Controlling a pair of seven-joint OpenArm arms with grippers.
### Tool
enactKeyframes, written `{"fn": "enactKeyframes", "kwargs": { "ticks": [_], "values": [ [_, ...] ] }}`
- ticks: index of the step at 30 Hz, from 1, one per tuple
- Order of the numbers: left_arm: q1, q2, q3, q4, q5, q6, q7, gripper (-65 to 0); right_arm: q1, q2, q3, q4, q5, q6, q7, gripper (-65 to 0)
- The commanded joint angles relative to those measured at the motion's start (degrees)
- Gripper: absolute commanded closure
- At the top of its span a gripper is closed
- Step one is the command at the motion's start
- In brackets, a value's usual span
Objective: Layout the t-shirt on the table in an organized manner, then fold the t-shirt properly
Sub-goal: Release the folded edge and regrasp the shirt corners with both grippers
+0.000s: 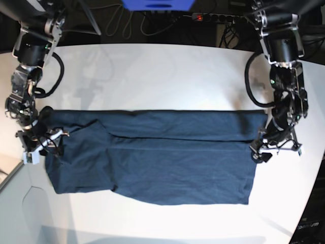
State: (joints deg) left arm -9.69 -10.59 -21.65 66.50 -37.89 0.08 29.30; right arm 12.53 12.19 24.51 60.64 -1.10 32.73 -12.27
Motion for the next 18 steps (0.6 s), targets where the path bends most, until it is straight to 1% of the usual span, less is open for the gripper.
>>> {"fn": "enactKeyframes", "kwargs": {
  "ticks": [1, 4, 7, 12, 18],
  "values": [
    [0.77, -0.53, -0.20, 2.12, -0.40, -0.38, -0.86, -48.8, -0.10, 0.78, 1.38, 2.43, 0.62, 0.19, 1.59, -36.0],
    [3.94, -0.53, -0.20, 4.84, -0.40, -0.38, -1.04, -48.8, -1.85, 0.43, 3.31, 6.39, 0.62, 0.19, 1.42, -36.0],
    [6.05, -0.53, -0.20, 4.49, -0.40, -0.38, -1.21, -48.9, -4.14, 0.43, 3.75, 8.41, 0.62, 0.19, 1.42, -36.0],
    [6.22, -0.53, -0.20, -0.61, -0.40, -0.38, -1.21, -48.9, -7.39, 0.43, 3.75, 8.41, 0.71, 0.19, 1.68, -36.0],
    [7.72, -0.44, -0.20, -0.61, -0.40, -0.38, -1.04, -48.9, -8.53, 0.34, 3.75, 8.32, 0.71, 0.19, 1.68, -36.0]
  ]
}}
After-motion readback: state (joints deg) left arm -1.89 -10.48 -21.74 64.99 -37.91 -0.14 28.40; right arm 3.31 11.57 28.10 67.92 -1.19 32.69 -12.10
